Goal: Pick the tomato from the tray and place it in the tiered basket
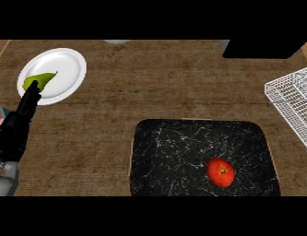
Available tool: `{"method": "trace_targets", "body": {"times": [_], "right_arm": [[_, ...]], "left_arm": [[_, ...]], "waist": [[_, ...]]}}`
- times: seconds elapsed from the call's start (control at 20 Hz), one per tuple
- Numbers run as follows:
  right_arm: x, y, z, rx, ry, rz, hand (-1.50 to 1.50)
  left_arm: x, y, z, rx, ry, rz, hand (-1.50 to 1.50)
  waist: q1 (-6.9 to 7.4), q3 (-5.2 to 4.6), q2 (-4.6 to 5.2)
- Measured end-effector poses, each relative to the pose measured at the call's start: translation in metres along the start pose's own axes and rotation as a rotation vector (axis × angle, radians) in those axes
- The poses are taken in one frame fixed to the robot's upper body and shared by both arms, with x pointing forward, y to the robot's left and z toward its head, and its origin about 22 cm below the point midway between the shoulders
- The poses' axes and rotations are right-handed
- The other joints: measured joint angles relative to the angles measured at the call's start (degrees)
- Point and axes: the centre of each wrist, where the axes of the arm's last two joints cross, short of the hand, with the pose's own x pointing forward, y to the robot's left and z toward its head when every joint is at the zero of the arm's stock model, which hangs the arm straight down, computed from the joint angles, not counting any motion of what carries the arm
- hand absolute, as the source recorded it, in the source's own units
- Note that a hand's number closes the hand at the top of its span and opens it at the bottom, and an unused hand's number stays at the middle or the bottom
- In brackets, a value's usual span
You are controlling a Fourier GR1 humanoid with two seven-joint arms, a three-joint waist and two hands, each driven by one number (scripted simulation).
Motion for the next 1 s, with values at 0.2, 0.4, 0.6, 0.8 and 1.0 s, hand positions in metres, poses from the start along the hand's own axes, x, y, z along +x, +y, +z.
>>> {"method": "trace_targets", "body": {"times": [0.2, 0.4, 0.6, 0.8, 1.0], "right_arm": [[0.016, -0.012, 0.014, 0.030, 0.057, 0.063, -1.50], [0.037, -0.022, 0.024, 0.054, 0.128, 0.107, -1.50], [0.061, -0.023, 0.032, 0.088, 0.199, 0.155, -1.50], [0.080, -0.016, 0.039, 0.120, 0.217, 0.214, -1.50], [0.097, -0.008, 0.044, 0.130, 0.220, 0.239, -1.50]], "left_arm": [[0.006, -0.005, -0.004, -0.025, -0.017, 0.001, 0.00], [0.010, -0.008, -0.008, -0.040, -0.026, 0.003, 0.00], [0.010, -0.012, -0.013, -0.045, -0.026, 0.001, 0.00], [0.010, -0.014, -0.016, -0.051, -0.027, 0.006, 0.00], [0.005, -0.017, -0.017, -0.051, -0.018, 0.010, 0.00]], "waist": [[1.60, 0.04, 0.31], [2.53, 0.08, 0.46], [2.87, 0.21, 0.36], [3.07, 0.31, 0.15], [2.86, 0.37, -0.03]]}}
